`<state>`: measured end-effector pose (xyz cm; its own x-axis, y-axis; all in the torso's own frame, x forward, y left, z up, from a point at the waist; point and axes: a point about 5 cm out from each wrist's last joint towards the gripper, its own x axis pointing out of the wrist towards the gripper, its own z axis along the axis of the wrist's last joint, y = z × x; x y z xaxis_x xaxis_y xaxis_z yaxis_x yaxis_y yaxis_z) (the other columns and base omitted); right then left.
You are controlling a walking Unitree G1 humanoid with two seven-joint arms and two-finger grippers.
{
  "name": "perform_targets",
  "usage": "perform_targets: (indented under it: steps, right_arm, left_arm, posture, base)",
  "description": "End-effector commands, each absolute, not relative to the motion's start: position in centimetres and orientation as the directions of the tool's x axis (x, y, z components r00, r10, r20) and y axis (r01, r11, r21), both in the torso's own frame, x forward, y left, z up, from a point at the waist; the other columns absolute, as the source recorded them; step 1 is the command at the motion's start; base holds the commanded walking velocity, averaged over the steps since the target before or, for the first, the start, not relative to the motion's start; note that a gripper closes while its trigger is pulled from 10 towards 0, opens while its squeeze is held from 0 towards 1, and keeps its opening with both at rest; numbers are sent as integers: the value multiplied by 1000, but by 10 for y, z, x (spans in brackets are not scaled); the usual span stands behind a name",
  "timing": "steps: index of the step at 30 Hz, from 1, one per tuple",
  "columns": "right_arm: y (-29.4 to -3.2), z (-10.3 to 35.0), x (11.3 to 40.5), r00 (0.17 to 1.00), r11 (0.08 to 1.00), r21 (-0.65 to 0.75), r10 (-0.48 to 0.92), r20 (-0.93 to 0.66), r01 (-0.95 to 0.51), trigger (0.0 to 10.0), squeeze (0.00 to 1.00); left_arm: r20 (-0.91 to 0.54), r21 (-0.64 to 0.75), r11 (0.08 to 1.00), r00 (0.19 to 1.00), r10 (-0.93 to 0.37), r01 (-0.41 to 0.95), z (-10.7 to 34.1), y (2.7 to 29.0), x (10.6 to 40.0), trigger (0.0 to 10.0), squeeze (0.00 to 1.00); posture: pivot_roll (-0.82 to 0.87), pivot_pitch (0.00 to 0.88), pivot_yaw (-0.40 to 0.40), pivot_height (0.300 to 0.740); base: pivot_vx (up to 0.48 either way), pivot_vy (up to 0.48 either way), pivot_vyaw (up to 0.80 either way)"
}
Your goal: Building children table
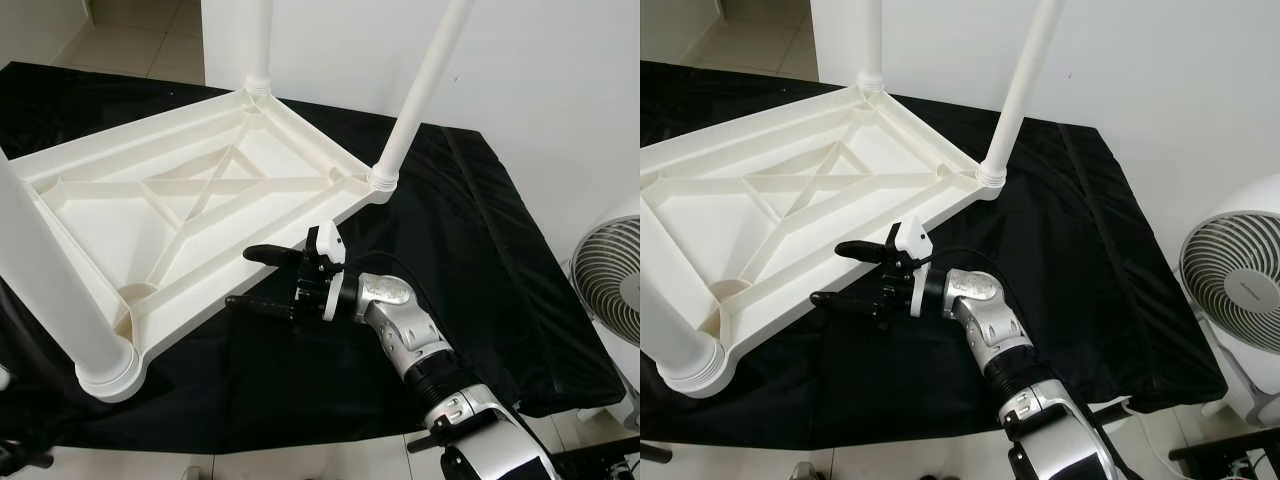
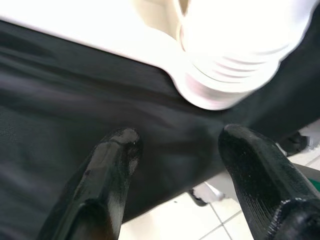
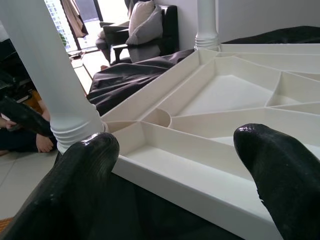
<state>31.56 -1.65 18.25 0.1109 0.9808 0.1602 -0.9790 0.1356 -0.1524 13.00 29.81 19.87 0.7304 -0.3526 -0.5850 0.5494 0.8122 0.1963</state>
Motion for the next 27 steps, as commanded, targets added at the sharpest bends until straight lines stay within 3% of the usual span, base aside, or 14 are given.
perform_targets:
  steps: [1, 7, 13, 22, 25, 27]
  right_arm:
    - [-18, 176, 314, 124, 145, -135, 980, 156, -980, 10000, 0]
    - [-13, 174, 311, 142, 164, -124, 975, 168, -979, 10000, 0]
    - [-19, 171, 311, 173, 194, -117, 971, 167, -974, 10000, 0]
    - [-27, 169, 310, 189, 209, -115, 969, 158, -971, 10000, 0]
    - [-41, 165, 310, 273, 289, -95, 949, 156, -952, 10000, 0]
    - [-41, 165, 310, 273, 289, -95, 949, 156, -952, 10000, 0]
  left_arm:
    - [-620, 154, 745, 651, -438, 649, 208, 307, 127, 10000, 0]
    - [-570, 379, 783, 791, -223, 493, 230, 347, 147, 10000, 0]
    - [-461, 484, 811, 884, -83, 328, 237, 363, 165, 10000, 0]
    - [-378, 515, 820, 925, -45, 250, 239, 363, 176, 10000, 0]
    - [-236, 443, 875, 967, -97, 196, 241, 347, 195, 10000, 0]
    - [-236, 443, 875, 967, -97, 196, 241, 347, 195, 10000, 0]
  posture:
    - [336, 146, -98, 740]
    - [339, 134, -105, 740]
    - [321, 128, -113, 740]
    - [299, 125, -119, 740]
    - [269, 126, -128, 740]
    - [269, 126, -128, 740]
  base:
    - [0, 0, 0]
    - [0, 0, 0]
    - [0, 0, 0]
    - [0, 0, 0]
    - [0, 0, 0]
    - [0, 0, 0]
